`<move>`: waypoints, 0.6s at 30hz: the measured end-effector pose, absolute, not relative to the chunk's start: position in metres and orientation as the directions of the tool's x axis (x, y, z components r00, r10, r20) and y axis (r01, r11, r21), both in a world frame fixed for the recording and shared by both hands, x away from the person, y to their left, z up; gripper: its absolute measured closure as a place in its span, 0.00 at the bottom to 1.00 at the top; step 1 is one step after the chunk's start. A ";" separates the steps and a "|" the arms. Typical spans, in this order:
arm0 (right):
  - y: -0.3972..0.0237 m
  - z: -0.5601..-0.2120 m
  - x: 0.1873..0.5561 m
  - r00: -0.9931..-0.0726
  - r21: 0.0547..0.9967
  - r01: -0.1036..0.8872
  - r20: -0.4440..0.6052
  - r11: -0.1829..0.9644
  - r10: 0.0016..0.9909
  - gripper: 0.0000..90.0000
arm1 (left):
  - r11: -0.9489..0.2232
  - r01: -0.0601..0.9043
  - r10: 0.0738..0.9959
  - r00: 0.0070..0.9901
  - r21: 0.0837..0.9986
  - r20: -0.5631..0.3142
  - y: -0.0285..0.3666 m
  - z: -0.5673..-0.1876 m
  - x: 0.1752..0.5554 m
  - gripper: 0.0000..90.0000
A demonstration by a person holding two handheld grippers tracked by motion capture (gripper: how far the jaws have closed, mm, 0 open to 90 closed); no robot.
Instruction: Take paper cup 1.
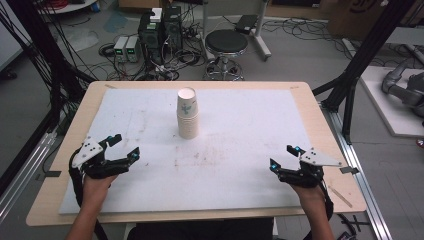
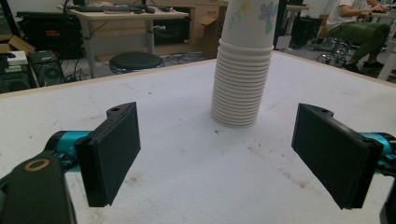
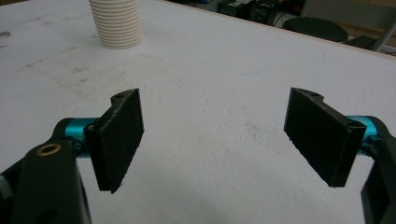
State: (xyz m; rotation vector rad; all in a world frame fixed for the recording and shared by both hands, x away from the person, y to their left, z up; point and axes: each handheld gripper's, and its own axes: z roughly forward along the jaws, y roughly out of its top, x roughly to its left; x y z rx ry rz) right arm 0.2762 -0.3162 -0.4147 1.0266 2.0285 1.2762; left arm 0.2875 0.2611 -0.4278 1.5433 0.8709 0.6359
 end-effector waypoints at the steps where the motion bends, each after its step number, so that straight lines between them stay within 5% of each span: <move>1: -0.317 -0.415 0.276 -0.574 0.910 0.321 -0.035 0.264 0.818 0.23 | -0.028 0.174 0.817 0.571 0.984 -0.077 0.261 -0.428 0.288 0.17; 18: -0.320 -0.417 0.273 -0.575 0.908 0.333 -0.019 0.255 0.818 0.23 | -0.049 0.175 0.801 0.595 0.983 -0.066 0.252 -0.428 0.294 0.17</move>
